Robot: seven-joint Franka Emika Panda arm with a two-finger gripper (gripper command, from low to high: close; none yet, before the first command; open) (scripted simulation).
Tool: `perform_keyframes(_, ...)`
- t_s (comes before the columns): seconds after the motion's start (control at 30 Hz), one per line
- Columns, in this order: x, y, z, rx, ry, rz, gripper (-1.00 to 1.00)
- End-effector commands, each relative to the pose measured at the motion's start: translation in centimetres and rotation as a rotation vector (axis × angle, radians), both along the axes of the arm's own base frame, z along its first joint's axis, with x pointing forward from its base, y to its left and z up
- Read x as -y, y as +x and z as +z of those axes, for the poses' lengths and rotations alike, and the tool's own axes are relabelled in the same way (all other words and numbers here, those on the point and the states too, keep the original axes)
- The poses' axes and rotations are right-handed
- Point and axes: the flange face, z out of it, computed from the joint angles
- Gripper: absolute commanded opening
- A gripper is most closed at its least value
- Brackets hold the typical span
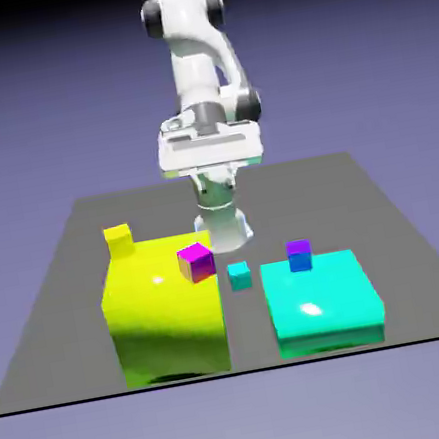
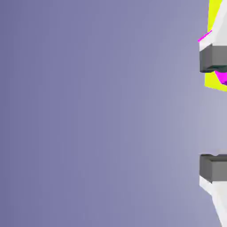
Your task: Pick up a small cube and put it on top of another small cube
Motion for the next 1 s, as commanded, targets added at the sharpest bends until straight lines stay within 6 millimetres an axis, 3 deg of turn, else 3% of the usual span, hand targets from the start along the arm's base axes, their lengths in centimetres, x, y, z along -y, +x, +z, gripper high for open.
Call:
perform_keyframes(0.0,-0.5,0.5,0.1,-0.009,-0.020,0.016,0.00)
perform_keyframes(0.43,-4.9,6.0,0.7,-0.090,-0.339,0.154,0.00)
perform_keyframes(0.97,-7.1,13.1,0.5,-0.011,-0.840,0.154,0.00)
